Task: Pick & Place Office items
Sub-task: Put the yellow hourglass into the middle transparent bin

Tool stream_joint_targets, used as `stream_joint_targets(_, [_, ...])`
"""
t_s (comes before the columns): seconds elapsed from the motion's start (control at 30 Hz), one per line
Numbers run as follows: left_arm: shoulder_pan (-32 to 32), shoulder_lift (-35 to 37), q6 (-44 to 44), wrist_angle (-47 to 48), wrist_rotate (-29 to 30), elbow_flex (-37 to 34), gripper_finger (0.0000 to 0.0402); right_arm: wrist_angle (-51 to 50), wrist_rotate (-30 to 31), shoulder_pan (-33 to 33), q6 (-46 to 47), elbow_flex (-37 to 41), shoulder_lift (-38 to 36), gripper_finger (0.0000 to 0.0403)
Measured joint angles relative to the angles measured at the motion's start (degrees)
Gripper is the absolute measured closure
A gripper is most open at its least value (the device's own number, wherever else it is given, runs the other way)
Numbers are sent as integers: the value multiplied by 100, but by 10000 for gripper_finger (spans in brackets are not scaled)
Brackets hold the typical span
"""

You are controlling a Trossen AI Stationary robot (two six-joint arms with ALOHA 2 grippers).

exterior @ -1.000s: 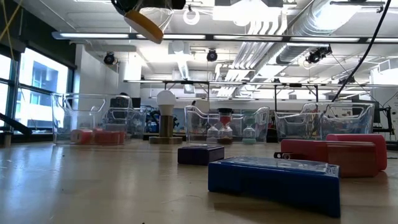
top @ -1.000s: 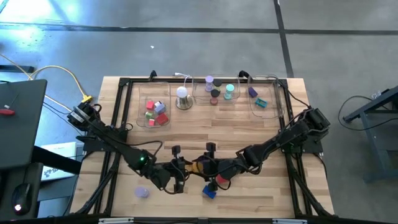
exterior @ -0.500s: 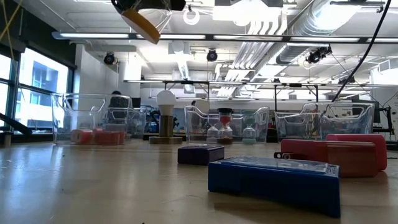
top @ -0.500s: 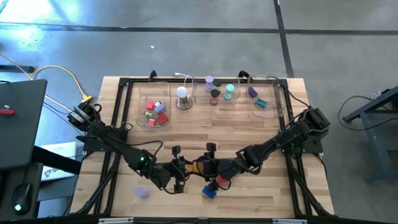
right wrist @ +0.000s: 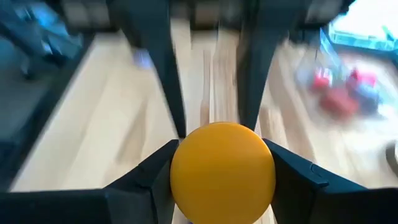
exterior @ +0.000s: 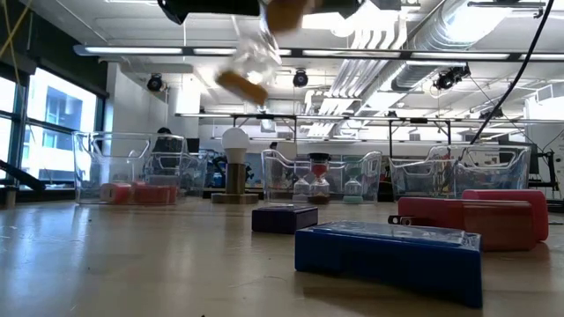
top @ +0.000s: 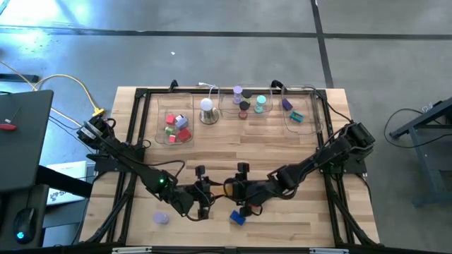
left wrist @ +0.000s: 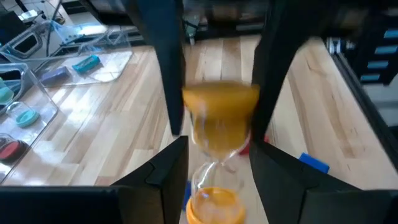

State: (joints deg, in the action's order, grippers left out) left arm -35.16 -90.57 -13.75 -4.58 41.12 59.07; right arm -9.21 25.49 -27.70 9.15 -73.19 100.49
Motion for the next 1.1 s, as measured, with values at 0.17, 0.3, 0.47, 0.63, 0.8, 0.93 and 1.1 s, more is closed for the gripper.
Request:
stream_joint_targets(0.17, [-38,9,-7,-23,-8,6,238,-728,406,-9,516,10,-146,218])
stream_joint_targets(0.3, [-39,9,-18,-37,-15,6,238,-1571,679,80,966,7,-381,218])
stream_joint_targets(0.47, [-37,9,-18,-33,-26,6,238,-2723,947,511,1664,2,-926,218])
stream_joint_targets(0.63, [-37,9,-18,-22,-48,6,238,-3417,876,1256,1867,2,-1493,218])
stream_joint_targets(0.8, [-37,9,-18,-21,-50,6,238,-3573,814,2220,1429,-2,-1771,218])
stream_joint_targets(0.93, [-38,9,-18,-19,-52,6,238,-3557,524,3093,1041,-2,-1767,218])
stream_joint_targets(1.1, [-37,7,-18,9,-74,6,238,-3432,202,4054,755,-2,-1609,218])
